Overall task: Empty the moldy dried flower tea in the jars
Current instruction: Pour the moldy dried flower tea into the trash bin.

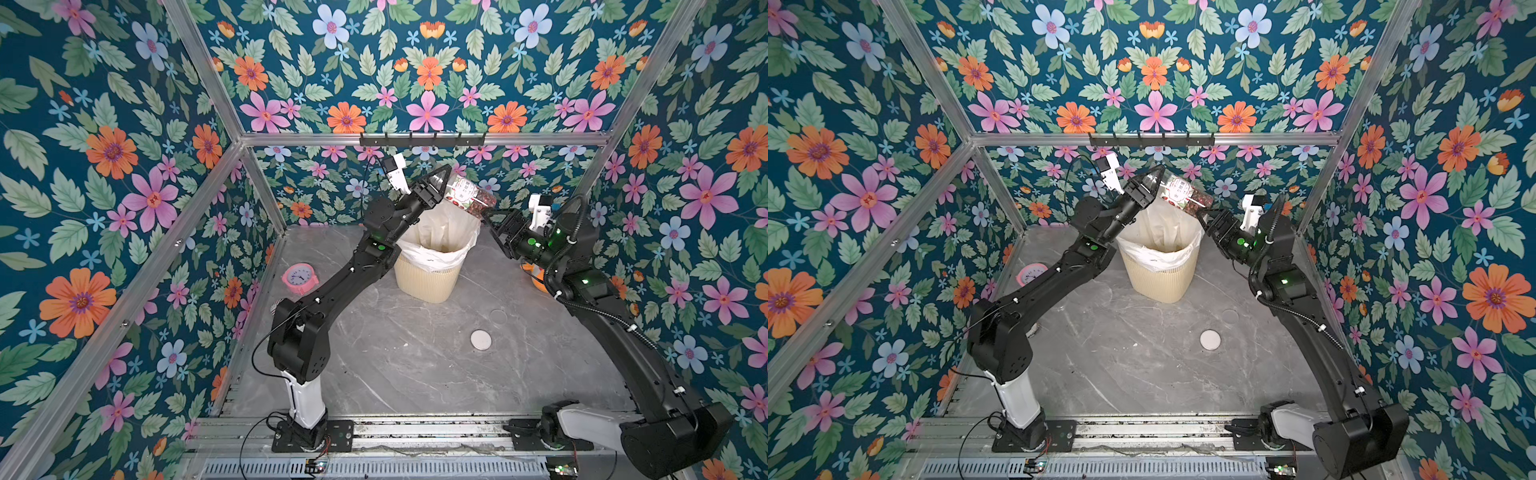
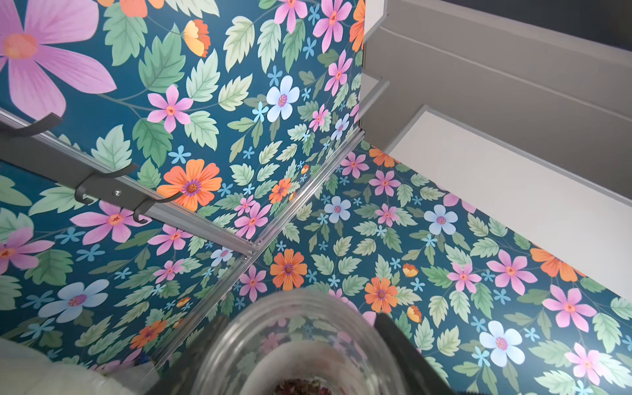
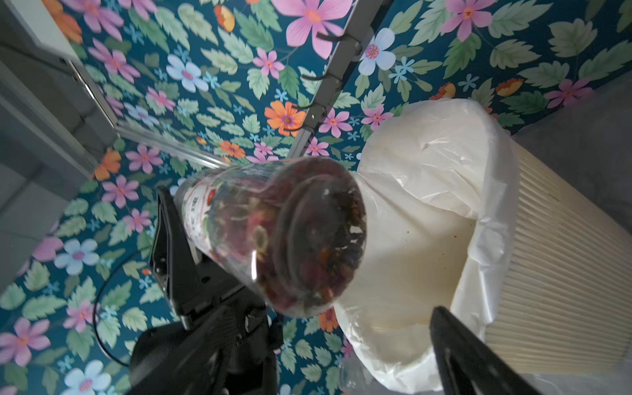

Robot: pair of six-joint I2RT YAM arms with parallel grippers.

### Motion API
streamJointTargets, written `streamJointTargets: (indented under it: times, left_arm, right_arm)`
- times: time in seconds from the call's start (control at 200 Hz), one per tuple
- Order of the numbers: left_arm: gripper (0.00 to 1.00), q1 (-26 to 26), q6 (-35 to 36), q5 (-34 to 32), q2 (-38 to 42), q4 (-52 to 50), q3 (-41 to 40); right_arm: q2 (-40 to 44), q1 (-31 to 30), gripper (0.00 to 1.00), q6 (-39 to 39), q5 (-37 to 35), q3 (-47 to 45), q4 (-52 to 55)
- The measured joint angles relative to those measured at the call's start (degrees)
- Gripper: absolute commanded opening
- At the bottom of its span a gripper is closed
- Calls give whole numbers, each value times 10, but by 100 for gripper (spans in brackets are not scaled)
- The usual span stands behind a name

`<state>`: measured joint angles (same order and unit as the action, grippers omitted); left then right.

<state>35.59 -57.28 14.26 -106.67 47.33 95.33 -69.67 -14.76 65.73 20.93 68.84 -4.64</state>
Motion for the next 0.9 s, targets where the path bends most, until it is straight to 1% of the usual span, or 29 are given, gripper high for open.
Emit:
streamJointTargets:
  times: [0.085,0.175,0.305,0.375,0.425,0.57,0.725,0.9]
  left_arm:
    - [66,3,-10,-25,-12,20,-3]
    - [66,7,-10,-52,-19,39,-7]
    - [66,18,-13,-84,-30,73,-15]
    - [66,24,-17,-106,-34,88,-20]
    - [66,27,-22,-110,-37,96,-22]
    - [66,39,-23,-130,-45,113,-18]
    - [66,51,-23,-135,-60,125,-4]
    - [67,59,-24,-136,-64,127,-11]
  right_arm:
    - [1,0,89,78,-37,-37,-72]
    - [-6,0,90,135,-65,-47,-139]
    - [-37,-1,92,202,-76,-46,-241]
    - [-56,-4,92,233,-87,-47,-271]
    - [-68,-7,92,253,-87,-48,-286]
    - [-75,-17,95,277,-101,-42,-309]
    - [-99,-19,95,289,-109,-21,-330]
    - [-119,-19,92,307,-117,-17,-343]
